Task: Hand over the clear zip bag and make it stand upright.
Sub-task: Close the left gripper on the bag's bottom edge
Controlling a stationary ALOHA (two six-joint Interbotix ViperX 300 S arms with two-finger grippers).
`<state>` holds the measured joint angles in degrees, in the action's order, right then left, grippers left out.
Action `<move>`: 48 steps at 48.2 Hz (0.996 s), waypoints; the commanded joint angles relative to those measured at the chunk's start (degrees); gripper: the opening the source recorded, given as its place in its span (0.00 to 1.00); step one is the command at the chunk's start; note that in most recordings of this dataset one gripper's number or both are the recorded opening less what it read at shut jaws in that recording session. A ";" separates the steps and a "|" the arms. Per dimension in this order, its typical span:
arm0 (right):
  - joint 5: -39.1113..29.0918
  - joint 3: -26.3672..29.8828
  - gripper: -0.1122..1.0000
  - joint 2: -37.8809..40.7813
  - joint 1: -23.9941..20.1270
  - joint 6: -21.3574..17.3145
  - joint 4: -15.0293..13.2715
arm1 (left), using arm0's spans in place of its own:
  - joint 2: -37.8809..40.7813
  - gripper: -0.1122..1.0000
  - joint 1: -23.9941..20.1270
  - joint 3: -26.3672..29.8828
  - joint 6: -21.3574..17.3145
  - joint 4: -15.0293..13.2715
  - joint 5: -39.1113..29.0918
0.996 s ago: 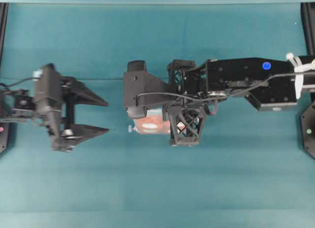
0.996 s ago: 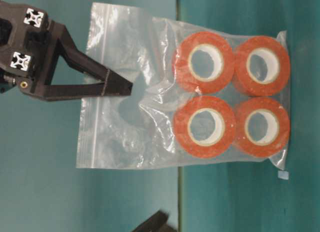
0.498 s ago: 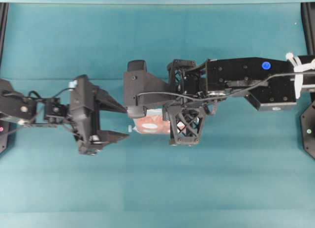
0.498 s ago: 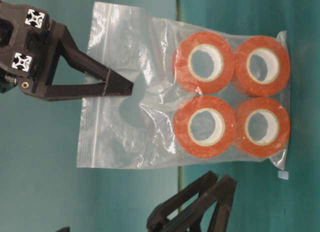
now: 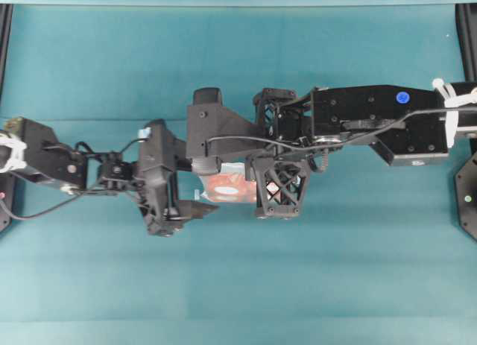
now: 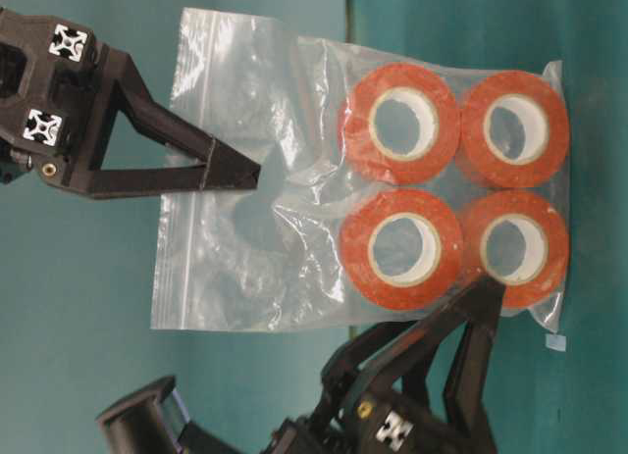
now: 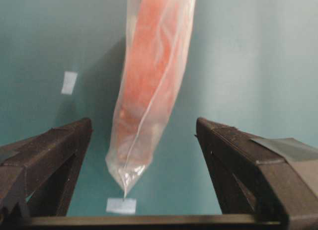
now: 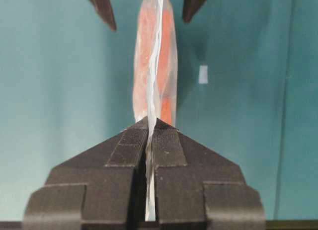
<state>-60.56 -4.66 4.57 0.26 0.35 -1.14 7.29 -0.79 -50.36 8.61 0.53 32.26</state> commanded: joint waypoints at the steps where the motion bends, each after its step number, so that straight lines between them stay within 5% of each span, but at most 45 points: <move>1: 0.26 0.79 0.13 -0.53 -0.18 -0.53 0.18 | 0.79 0.96 0.09 1.76 -0.09 0.09 0.53; 48: 0.44 0.18 0.13 -0.53 -0.18 -0.97 0.09 | 4.13 0.94 0.00 5.54 0.53 0.09 0.70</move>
<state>-60.38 -4.83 4.48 0.26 -0.09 -1.14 11.60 -0.70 -45.79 9.05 0.53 32.43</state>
